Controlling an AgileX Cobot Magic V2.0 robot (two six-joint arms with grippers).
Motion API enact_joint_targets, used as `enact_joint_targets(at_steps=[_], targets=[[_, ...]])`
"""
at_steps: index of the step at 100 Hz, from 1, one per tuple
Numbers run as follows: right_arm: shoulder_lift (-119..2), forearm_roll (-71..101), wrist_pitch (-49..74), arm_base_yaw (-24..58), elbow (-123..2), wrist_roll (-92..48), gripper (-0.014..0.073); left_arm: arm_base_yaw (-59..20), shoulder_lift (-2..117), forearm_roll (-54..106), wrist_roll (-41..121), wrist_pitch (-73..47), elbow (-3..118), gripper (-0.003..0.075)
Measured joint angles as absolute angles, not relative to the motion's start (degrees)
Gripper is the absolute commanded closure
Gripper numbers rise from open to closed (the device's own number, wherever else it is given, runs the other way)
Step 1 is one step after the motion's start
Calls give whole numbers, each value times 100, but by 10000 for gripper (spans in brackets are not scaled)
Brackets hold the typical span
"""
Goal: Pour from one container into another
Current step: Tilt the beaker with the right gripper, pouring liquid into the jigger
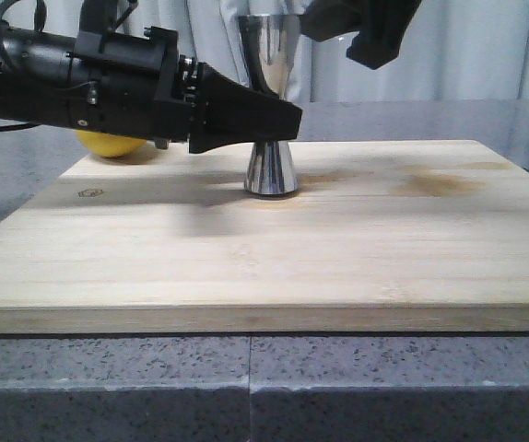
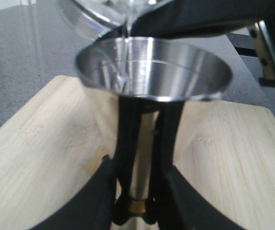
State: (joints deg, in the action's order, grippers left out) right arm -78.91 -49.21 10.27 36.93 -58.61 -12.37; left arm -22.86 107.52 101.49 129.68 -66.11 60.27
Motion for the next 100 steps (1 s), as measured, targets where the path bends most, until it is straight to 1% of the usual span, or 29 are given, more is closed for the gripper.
enact_joint_targets(at_steps=[100], targets=[[-7891, -5568, 961, 3693, -5861, -1237, 357, -2286, 10757, 10138, 12897, -6611, 6163, 617]])
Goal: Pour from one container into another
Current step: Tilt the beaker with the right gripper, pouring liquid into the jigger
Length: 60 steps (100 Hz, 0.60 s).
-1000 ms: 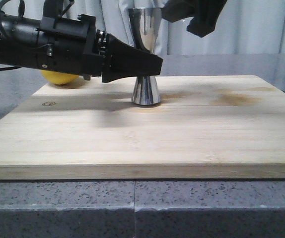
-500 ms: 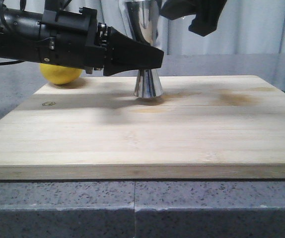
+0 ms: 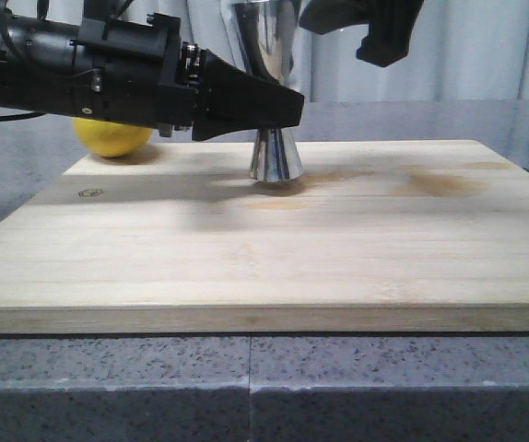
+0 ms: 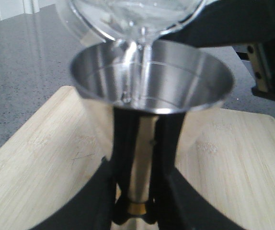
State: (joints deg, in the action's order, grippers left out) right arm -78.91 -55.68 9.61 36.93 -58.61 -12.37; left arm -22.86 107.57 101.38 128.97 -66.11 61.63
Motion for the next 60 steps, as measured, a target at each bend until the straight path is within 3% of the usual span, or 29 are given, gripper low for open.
enact_joint_targets(at_steps=[60], targets=[[-7891, -6005, 961, 3693, -5861, -1237, 357, -2286, 10757, 10138, 12888, -6611, 6163, 617]])
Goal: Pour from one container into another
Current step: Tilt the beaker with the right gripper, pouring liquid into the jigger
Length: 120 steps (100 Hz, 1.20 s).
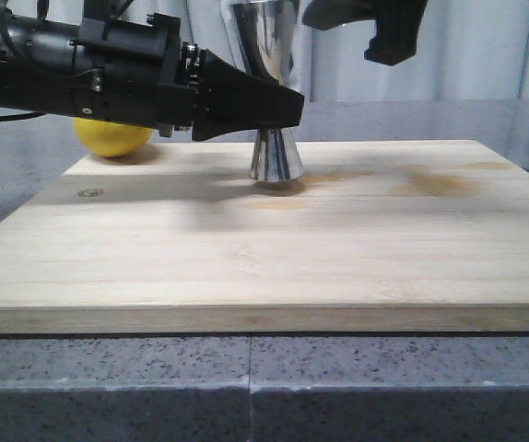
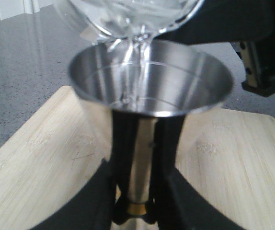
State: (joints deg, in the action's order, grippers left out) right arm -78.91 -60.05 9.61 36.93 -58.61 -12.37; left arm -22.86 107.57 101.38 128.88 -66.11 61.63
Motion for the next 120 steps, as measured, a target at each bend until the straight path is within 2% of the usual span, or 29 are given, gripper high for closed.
enact_joint_targets(at_steps=[120], targets=[[-7891, -6774, 752, 3693, -5861, -1237, 357, -2286, 10757, 10117, 12888, -6611, 6163, 617]])
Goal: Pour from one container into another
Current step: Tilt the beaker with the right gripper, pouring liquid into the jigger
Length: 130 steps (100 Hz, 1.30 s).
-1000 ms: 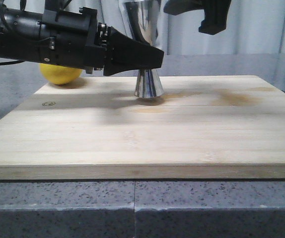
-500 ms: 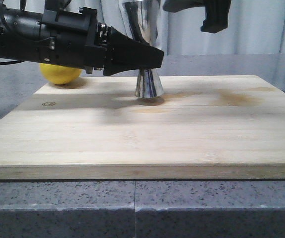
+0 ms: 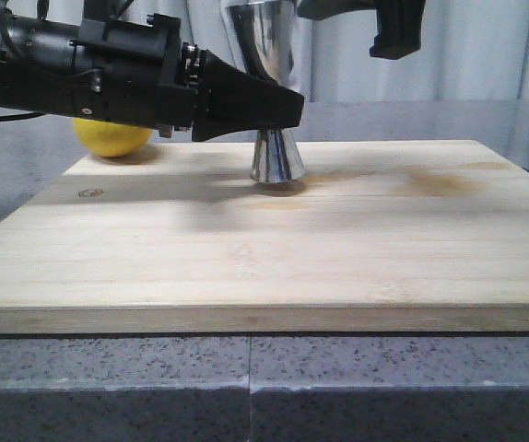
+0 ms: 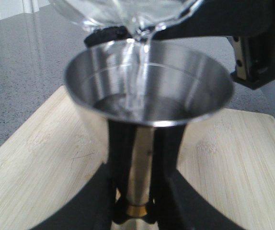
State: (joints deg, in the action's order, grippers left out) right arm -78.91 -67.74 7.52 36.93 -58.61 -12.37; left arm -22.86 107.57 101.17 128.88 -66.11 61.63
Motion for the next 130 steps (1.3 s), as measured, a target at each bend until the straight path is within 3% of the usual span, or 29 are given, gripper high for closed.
enact_joint_targets(at_steps=[130], targets=[[-7891, -6931, 752, 3693, -5861, -1237, 357, -2286, 10757, 10103, 12858, -6608, 6163, 617]])
